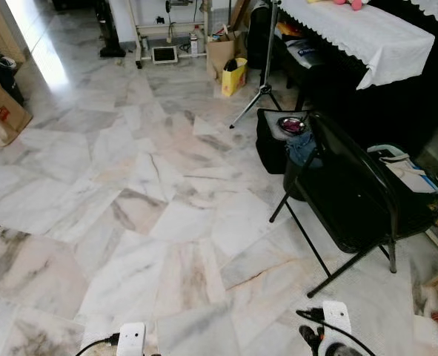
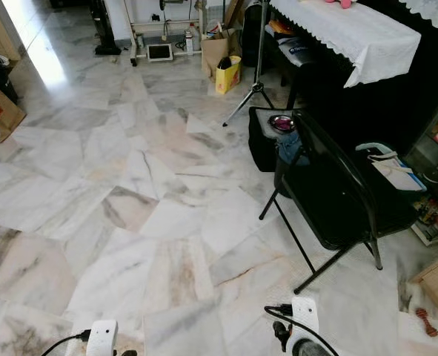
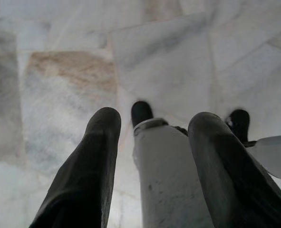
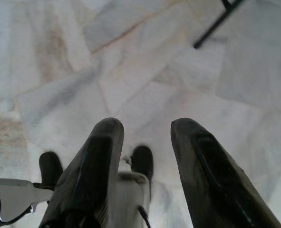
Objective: Hang keys on a hook
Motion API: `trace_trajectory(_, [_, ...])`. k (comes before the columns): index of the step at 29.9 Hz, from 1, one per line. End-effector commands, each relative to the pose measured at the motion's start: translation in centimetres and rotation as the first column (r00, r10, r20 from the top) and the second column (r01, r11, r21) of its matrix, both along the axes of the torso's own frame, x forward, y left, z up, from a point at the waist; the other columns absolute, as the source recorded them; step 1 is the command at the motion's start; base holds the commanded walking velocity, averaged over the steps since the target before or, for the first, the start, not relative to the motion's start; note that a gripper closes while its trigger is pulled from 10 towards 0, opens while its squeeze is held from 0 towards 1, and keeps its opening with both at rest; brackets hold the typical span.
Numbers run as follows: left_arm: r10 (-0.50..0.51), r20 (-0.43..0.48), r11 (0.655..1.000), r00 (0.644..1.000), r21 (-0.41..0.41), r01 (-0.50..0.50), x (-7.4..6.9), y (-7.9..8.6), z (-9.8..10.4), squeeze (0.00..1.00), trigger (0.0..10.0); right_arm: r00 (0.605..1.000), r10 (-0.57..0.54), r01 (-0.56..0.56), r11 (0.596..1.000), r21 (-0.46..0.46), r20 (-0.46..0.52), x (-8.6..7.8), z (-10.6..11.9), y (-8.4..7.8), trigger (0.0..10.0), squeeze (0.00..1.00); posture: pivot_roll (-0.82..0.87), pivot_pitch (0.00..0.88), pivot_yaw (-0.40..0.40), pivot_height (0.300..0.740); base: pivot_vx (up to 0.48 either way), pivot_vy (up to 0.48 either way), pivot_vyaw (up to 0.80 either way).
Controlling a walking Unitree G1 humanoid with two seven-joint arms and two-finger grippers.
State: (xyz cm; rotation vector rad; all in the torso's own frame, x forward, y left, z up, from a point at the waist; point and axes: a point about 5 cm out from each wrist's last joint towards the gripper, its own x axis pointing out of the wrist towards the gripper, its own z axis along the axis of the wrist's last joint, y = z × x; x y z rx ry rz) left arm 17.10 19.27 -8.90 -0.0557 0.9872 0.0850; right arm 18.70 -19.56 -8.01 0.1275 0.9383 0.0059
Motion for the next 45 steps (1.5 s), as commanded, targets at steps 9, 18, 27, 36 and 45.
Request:
trace_trajectory(9, [0.036, -0.02, 0.999, 0.999, 0.001, -0.036, -0.7, 0.9, -0.2, 0.0, 10.0, 1.0, 0.004, -0.004, 1.0, 0.022, -0.016, -0.4, -0.2, 0.5, 10.0, 0.0, -0.09, 0.052, -0.013, 0.74, 0.0, 0.0, -0.75])
trace_trajectory(18, [0.015, -0.032, 1.0, 0.999, -0.001, -0.015, -0.8, 1.2, -0.2, 0.0, 10.0, 1.0, -0.002, 0.003, 1.0, 0.025, -0.022, -0.7, -0.4, 0.6, 10.0, 0.0, -0.1, 0.051, -0.002, 0.74, 0.0, 0.0, -0.75])
trace_trajectory(27, [-0.049, -0.047, 0.998, 0.998, 0.03, 0.05, -1.0, 1.4, -0.2, 0.0, 10.0, 1.0, -0.008, 0.008, 1.0, 0.025, -0.028, -1.0, -0.5, 0.6, 10.0, 0.0, -0.1, 0.038, 0.001, 0.74, 0.0, 0.0, -0.76])
trace_trajectory(36, [-0.052, -0.064, 0.996, 0.997, 0.068, 0.057, -1.9, 3.1, -0.2, 0.0, 10.0, 1.0, -0.022, 0.022, 1.0, 0.002, -0.022, -0.9, -0.5, 0.6, 10.0, 0.0, -0.1, 0.024, 0.001, 0.74, 0.0, -0.267, -0.76])
trace_trajectory(45, [-0.083, -0.068, 0.992, 0.994, 0.085, 0.089, -2.1, 3.4, -0.2, 0.0, 10.0, 0.999, -0.031, 0.031, 1.0, 0.003, -0.03, -1.2, -0.7, 0.6, 10.0, 0.0, -0.11, 0.008, 0.0, 0.74, 0.0, 0.0, -0.76])
